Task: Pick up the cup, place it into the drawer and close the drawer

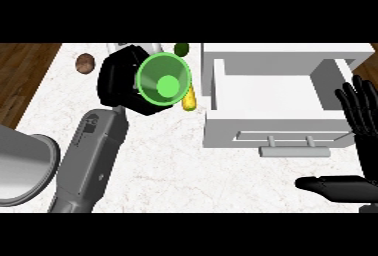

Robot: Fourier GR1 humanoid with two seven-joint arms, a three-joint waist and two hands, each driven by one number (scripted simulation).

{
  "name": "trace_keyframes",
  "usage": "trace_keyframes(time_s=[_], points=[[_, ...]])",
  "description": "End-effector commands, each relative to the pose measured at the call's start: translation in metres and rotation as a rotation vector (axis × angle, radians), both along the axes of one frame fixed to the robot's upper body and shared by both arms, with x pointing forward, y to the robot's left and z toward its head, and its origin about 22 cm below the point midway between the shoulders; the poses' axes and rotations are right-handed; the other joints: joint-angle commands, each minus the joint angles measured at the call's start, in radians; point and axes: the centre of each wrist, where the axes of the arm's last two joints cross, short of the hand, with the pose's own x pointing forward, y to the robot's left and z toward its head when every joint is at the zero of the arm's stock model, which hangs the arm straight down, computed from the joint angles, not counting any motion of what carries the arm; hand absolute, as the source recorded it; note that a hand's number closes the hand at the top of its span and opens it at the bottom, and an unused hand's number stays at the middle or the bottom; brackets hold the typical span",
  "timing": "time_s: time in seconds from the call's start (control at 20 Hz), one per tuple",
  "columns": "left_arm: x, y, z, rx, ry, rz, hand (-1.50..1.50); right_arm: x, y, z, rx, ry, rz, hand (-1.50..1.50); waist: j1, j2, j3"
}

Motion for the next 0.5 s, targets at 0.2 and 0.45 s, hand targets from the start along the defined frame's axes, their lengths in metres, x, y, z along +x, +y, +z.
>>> trace_keyframes(time_s=[0.2, 0.45], points=[[0.005, -0.074, 0.077, 0.088, 0.009, -0.016, 1.50, 0.002, -0.011, -0.005, 0.004, 0.000, -0.006, -1.50, -0.013, 0.005, 0.000], [0.018, -0.101, 0.107, 0.117, 0.034, 0.004, 1.50, 0.014, -0.019, -0.002, -0.016, -0.021, 0.002, -1.50, -0.014, 0.007, 0.000]])
